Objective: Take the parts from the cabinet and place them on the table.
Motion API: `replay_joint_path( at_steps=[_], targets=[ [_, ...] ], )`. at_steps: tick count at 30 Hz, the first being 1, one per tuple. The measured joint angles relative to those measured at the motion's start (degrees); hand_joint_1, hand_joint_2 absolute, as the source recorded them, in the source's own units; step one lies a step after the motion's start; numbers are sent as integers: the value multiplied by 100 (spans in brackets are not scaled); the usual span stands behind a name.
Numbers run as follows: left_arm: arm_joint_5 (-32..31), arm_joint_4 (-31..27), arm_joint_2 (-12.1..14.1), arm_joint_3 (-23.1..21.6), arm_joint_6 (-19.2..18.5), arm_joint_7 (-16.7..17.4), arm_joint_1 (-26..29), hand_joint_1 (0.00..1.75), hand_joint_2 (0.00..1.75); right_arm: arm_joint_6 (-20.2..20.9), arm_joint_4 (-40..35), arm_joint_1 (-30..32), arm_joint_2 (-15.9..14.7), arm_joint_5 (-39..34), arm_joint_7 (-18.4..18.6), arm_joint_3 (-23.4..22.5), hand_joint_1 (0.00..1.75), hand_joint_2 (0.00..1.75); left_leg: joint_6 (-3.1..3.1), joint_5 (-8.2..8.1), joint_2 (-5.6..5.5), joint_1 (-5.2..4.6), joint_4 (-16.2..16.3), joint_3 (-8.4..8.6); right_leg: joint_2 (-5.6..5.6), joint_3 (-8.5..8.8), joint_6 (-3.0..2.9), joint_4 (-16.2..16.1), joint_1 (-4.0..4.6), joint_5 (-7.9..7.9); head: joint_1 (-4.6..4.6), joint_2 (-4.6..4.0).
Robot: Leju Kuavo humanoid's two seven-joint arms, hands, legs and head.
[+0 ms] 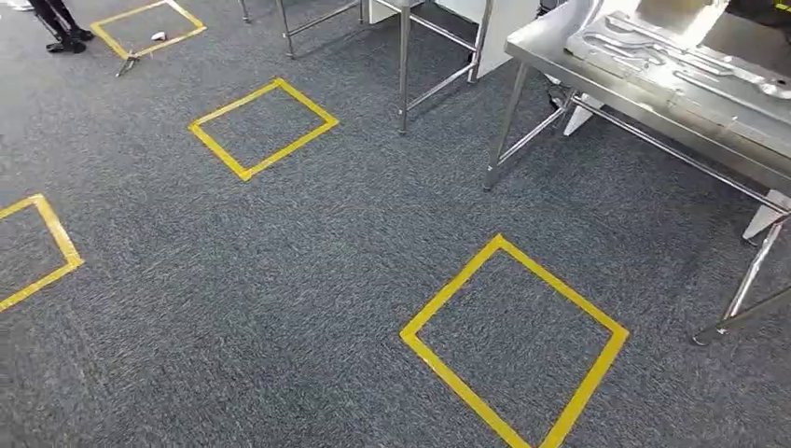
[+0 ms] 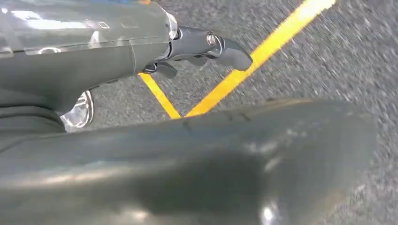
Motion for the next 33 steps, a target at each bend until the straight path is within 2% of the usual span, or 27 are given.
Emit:
replay_joint_path(
  at_steps=[1, 2, 4, 5, 6, 8, 9, 10, 11, 12, 13, 15, 16, 17, 18, 19, 20, 21, 25, 26, 27, 28, 29, 30, 31, 32, 33],
  targets=[
    [-7, 0, 2, -4, 2, 33, 8, 0, 0, -9, 0, 5, -2, 0, 0, 0, 0, 0, -1, -1, -70, 0, 8, 2, 1, -73, 1, 97, -11, 52, 0, 0],
    [-13, 0, 5, -9, 0, 59, 17, 0, 0, -22, 0, 8, -6, 0, 0, 0, 0, 0, -6, -4, -152, 3, 21, 7, 4, -15, 6, -82, -28, 246, 0, 0],
    [-15, 0, 5, -30, 0, 70, 15, 0, 0, -31, 0, 4, -22, 0, 0, 0, 0, 0, -39, -24, -309, 17, 53, 17, 75, 375, 6, -987, -69, 796, 0, 0],
    [-24, 0, 5, -55, 0, 70, 15, 0, 0, -31, 0, 13, -26, 0, 0, 0, 0, 0, -71, -40, -377, 22, 75, 3, 312, 585, 13, -1480, -107, 1007, 0, 0],
    [-44, 0, 7, -72, 0, 70, 5, 0, 0, -31, 0, 17, -26, 0, 2, 0, 0, 0, -127, -57, -442, -8, 131, -41, 620, 620, 26, -1626, -117, 915, 0, 0],
    [-57, 0, 24, -96, 0, 73, 5, 0, 0, -33, 0, 1, -26, 54, 2, 4, 0, 0, -209, -21, -564, 17, 112, -100, 472, 595, -20, -1594, -83, 932, 0, 0],
    [-68, 0, 29, -98, -7, 73, 15, 0, 0, -33, 0, -7, -28, 125, 2, 31, 0, 0, -255, -3, -634, 44, 93, -110, 412, 600, -58, -1594, -63, 932, 0, 0],
    [-72, 0, 39, -101, -20, 73, 30, 0, 0, -33, 0, -8, -30, 222, 2, 74, 0, 0, -304, 1, -702, 48, 87, -129, 336, 617, -116, -1642, -85, 955, 0, 0],
    [-74, 0, 44, -103, -35, 70, 39, 0, 0, -35, 0, -6, -30, 306, 2, 131, 0, 0, -303, -66, -479, 60, 180, -143, 226, 635, -172, -1678, -89, 979, 0, 0],
    [-74, 0, 44, -103, -39, 70, 27, 0, 0, -35, 0, 2, -35, 348, 2, 179, 0, 0, -307, -253, -181, 42, 438, -273, 170, 634, -223, -1690, -71, 980, -2, 0],
    [-74, 0, 48, -105, -44, 68, -6, 0, 0, -35, 0, 16, -35, 376, 2, 214, 0, 0, -324, -502, -32, 44, 881, -486, 78, 629, -240, -1690, -47, 975, -2, 0],
    [-74, 0, 55, -105, -50, 68, -31, 0, 0, -39, 0, 31, -41, 400, 2, 256, 0, 0, -346, -871, 51, 44, 1758, -893, -106, 623, -262, -1688, -3, 961, 0, 0],
    [-74, 0, 55, -105, -50, 68, -25, 0, 0, -39, 0, 30, -46, 407, 2, 284, 0, 0, -347, -892, 61, 44, 1965, -976, -187, 625, -268, -1688, 14, 957, -2, 0],
    [-74, 0, 57, -105, -50, 68, -3, 0, 0, -37, 0, 24, -50, 426, 2, 304, 0, 0, -339, -775, 72, 44, 1860, -904, -258, 630, -272, -1687, 26, 954, 0, 0],
    [-77, 0, 59, -105, -52, 68, 10, 0, 0, -37, 0, 14, -50, 492, 2, 328, 0, 0, -321, -574, 88, 42, 1517, -717, -323, 641, -275, -1687, 38, 950, -2, 0],
    [-96, 0, 66, -109, -59, 66, 10, 0, 0, -24, 0, 9, -48, 606, 2, 383, 0, 0, -290, -310, 142, 33, 944, -404, -396, 658, -270, -1687, 45, 943, -2, 0],
    [-122, -2, 70, -120, -70, 53, 0, 0, 0, -7, 0, 6, -48, 738, 2, 463, 0, 0, -239, -117, 325, 5, 426, -112, -457, 678, -263, -1687, 54, 931, -2, 0],
    [-133, -2, 81, -138, -83, 42, -27, 0, 0, 22, 0, 13, -48, 842, 2, 542, 0, 0, -187, -157, 592, -54, 119, 24, -518, 691, -241, -1684, 77, 918, 0, 0],
    [-160, 0, 103, -205, -76, -22, -32, 0, 0, 85, 0, -53, -48, 977, 2, 824, 0, 0, -76, -87, 352, -91, 85, -26, -731, 726, -138, -1688, 79, 911, 0, 0],
    [-160, 0, 103, -212, -53, -45, -26, 0, 0, 94, 0, -59, -50, 984, 4, 885, 0, 0, -35, -24, 303, -18, 16, 44, -618, 726, -88, -1657, 65, 866, 0, 0],
    [-158, 0, 98, -225, -33, -65, -36, 0, 0, 96, 0, -51, -57, 988, 9, 925, 0, 0, -14, -4, 266, -19, -6, 38, -320, 674, -61, -1507, 45, 742, 0, 0],
    [-158, 0, 96, -234, 11, -96, -64, 0, 0, 98, 0, -43, -57, 992, 20, 964, 0, 0, 12, 17, 208, -16, -4, 15, -129, 497, -49, -1141, 33, 496, 0, 0],
    [-160, 0, 94, -238, 52, -143, -87, 0, 0, 98, 0, -27, -54, 994, 30, 1001, 0, 0, 24, 25, 146, -17, -3, 0, -43, 277, -32, -663, 12, 256, 0, 0],
    [-160, 0, 85, -241, 88, -186, -92, 0, 0, 98, 0, -8, -54, 1001, 48, 1032, 0, 0, 27, 28, 76, -19, 0, -11, -13, 58, -15, -205, -1, 83, 0, 0],
    [-160, 0, 77, -243, 120, -229, -91, 0, 0, 96, 0, 2, -57, 1001, 59, 1058, 0, 0, 23, 29, 0, -18, 15, -18, -4, -85, -2, 72, -14, 46, 0, 0],
    [-162, 0, 72, -243, 138, -260, -83, 0, 0, 94, 0, 8, -61, 1001, 68, 1078, 0, 0, 18, 29, -72, -11, 28, -17, -4, -88, 14, 55, -30, 156, 0, 0],
    [-168, -2, 66, -243, 142, -288, -80, 0, 0, 85, 0, 16, -65, 1001, 72, 1102, 0, 0, 4, 22, -150, -1, 46, -16, 3, 19, 27, -201, -50, 370, 0, 0]
  ],
)
